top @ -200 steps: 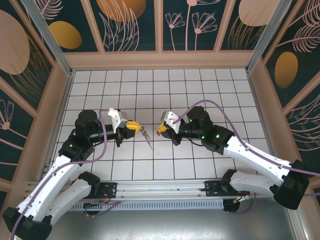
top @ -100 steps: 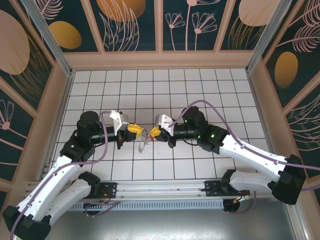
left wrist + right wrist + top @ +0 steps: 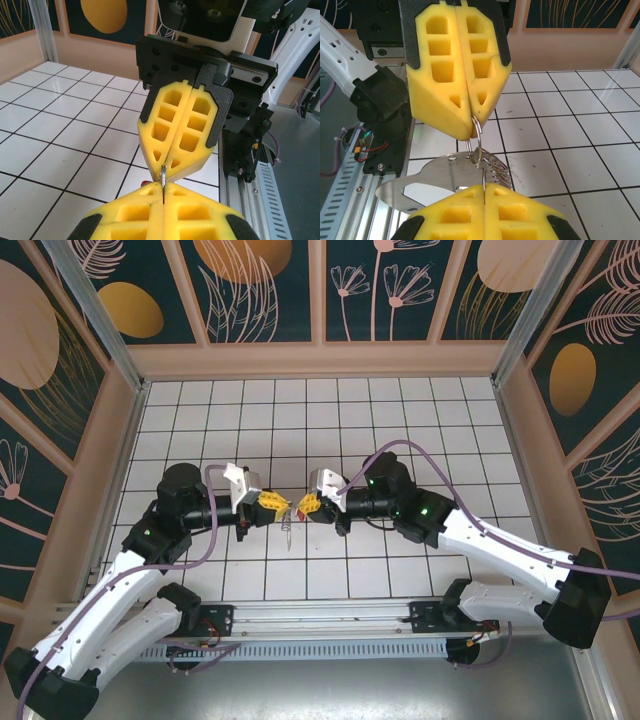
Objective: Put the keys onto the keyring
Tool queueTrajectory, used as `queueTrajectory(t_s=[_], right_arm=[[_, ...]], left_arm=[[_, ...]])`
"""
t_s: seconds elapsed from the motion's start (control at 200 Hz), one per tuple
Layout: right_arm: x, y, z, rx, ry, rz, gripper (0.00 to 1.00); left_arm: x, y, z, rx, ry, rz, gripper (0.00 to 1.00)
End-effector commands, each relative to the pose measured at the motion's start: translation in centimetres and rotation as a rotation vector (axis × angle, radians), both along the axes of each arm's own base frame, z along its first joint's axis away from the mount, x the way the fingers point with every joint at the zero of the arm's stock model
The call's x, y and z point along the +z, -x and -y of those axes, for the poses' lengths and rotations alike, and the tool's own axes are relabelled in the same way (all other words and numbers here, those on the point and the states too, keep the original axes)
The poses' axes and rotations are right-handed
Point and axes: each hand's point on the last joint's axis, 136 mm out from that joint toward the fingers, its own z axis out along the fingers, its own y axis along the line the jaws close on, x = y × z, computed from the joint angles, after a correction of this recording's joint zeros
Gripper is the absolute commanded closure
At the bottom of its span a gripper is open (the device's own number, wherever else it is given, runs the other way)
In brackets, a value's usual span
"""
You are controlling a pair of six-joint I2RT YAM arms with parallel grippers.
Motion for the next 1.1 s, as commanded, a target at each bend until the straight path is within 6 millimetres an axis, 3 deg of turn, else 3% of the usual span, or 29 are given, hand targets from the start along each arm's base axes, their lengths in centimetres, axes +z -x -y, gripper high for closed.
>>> queueTrajectory(t_s=[0.0,1.096], right_arm=[[3.0,0.3,-0.5,0.027,-0.074,0.035,1.00],[3.0,1.8,0.6,0.058,-0.054,0.007,1.00]], left_arm=[[0.9,0.8,0.2,-0.041,0.034,0.055,1.00],[0.8,0.9,0.2,-0.035,0.028,0.061,1.00]])
